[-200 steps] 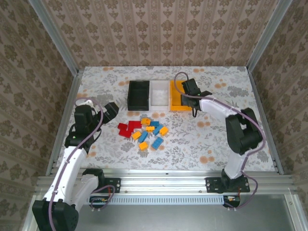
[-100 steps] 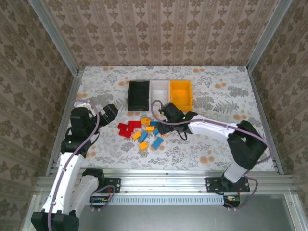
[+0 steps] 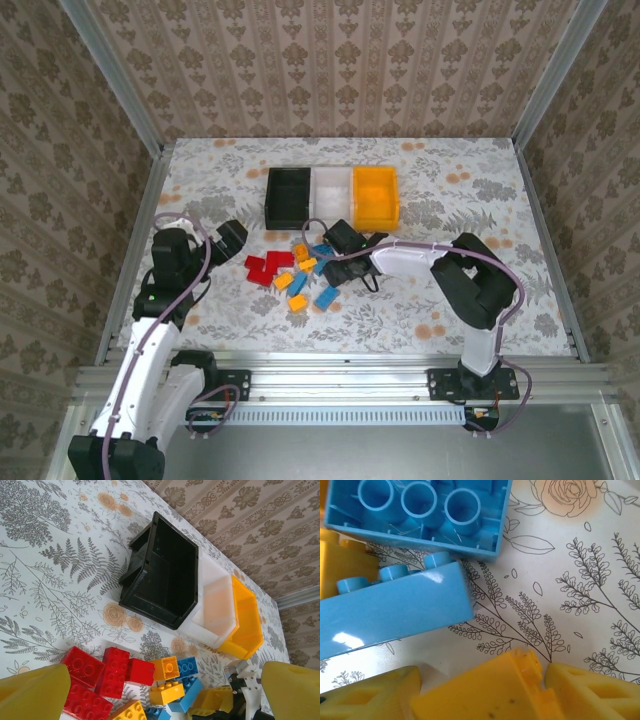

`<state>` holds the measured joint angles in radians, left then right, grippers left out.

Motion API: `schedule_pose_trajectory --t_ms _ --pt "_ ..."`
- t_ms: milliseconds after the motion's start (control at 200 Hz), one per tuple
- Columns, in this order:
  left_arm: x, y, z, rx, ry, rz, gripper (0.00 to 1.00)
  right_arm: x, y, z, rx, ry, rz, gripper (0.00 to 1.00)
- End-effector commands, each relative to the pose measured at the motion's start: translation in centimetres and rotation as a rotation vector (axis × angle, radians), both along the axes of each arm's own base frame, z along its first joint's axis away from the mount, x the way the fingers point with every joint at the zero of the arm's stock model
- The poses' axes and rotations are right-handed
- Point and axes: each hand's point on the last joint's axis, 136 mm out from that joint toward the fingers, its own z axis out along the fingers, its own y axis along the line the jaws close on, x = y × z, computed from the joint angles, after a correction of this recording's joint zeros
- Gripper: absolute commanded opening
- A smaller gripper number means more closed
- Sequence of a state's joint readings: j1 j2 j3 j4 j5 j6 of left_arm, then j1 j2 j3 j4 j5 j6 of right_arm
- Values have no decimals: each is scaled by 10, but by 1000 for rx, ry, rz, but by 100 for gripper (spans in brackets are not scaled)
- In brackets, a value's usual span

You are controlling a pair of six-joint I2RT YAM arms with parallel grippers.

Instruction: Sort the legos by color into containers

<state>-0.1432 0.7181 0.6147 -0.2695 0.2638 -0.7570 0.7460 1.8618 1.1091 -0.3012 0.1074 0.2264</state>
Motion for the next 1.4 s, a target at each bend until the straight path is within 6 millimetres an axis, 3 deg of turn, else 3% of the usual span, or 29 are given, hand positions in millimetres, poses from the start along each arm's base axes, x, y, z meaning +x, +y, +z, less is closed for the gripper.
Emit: schedule_pose_trajectory --t_ms 0,100,500,685,830,965,1070,1185,1275,1400 --pt "5 -2 23 -25 -68 -6 100 -9 -8 4 -15 23 14 69" --pt "7 -2 20 -33 -58 4 100 -7 -3 1 4 34 20 68" --pt "-9 0 9 -47 -31 8 100 -13 -17 3 1 29 -35 36" --pt "-12 -2 6 -64 -22 4 100 -1 -23 37 17 -76 -76 33" --pt "-8 -11 -2 -116 -4 -18 100 31 -38 83 31 -186 -138 32" --pt "-3 -20 -14 -184 38 -25 100 81 -71 111 35 -261 -257 32" --pt "1 -30 -18 -238 46 -37 100 119 -87 113 88 -238 -332 31" --pt "2 -34 -23 -219 72 -50 100 151 -88 111 108 -204 -342 31" --pt "4 -36 -27 -213 87 -53 100 168 -93 104 99 -172 -370 31" --pt "5 -39 -35 -211 111 -57 100 177 -98 97 110 -150 -387 37"
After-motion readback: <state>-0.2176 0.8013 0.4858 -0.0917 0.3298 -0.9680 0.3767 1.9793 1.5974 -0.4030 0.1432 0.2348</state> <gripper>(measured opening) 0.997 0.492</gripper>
